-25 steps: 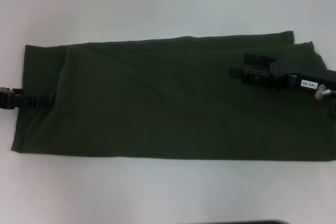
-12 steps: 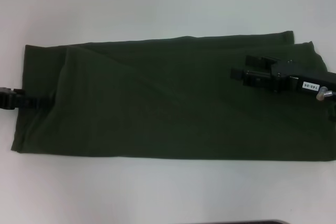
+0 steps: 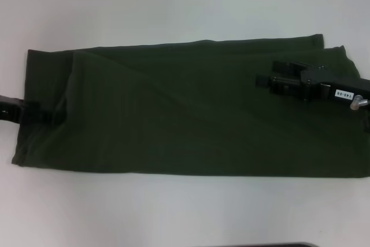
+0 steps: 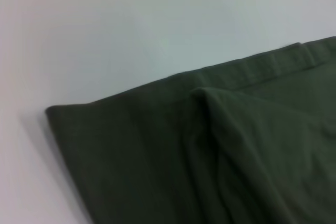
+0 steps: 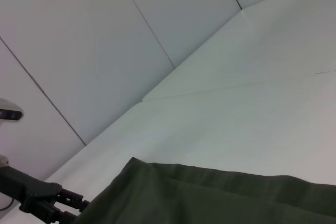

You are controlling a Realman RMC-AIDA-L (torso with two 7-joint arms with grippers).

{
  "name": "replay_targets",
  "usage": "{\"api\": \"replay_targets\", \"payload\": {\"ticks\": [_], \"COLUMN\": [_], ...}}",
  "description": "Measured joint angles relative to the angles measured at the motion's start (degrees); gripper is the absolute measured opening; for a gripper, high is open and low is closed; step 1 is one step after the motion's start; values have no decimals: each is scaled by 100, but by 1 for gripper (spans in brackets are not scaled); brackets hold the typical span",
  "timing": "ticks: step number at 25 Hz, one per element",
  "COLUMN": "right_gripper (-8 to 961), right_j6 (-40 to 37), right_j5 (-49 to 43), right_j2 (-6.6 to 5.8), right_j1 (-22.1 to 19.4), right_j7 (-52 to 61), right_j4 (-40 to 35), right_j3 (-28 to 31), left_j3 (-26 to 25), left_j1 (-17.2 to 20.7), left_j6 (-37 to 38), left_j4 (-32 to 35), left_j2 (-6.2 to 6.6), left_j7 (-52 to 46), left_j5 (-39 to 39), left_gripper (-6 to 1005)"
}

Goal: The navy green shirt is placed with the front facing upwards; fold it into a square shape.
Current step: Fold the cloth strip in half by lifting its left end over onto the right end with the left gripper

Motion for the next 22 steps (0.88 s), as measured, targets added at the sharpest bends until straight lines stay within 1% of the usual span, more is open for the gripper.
{"api": "replay_targets", "payload": {"ticks": [5, 22], "right_gripper": [916, 916], "right_j6": [-3, 21], "right_j5": [0, 0], "right_j2": [0, 0], "right_j1": [-14, -24], "right_j7": [1, 1], "right_j4": [-8, -5], "right_j3": [5, 4], "left_j3": [21, 142], "left_j1": [-78, -119], "left_j6": [75, 44], "left_j4": [-1, 7], "left_j2": [-36, -82], "left_j7": [40, 64], "left_j5": [-5, -11], "left_gripper": [925, 841]}}
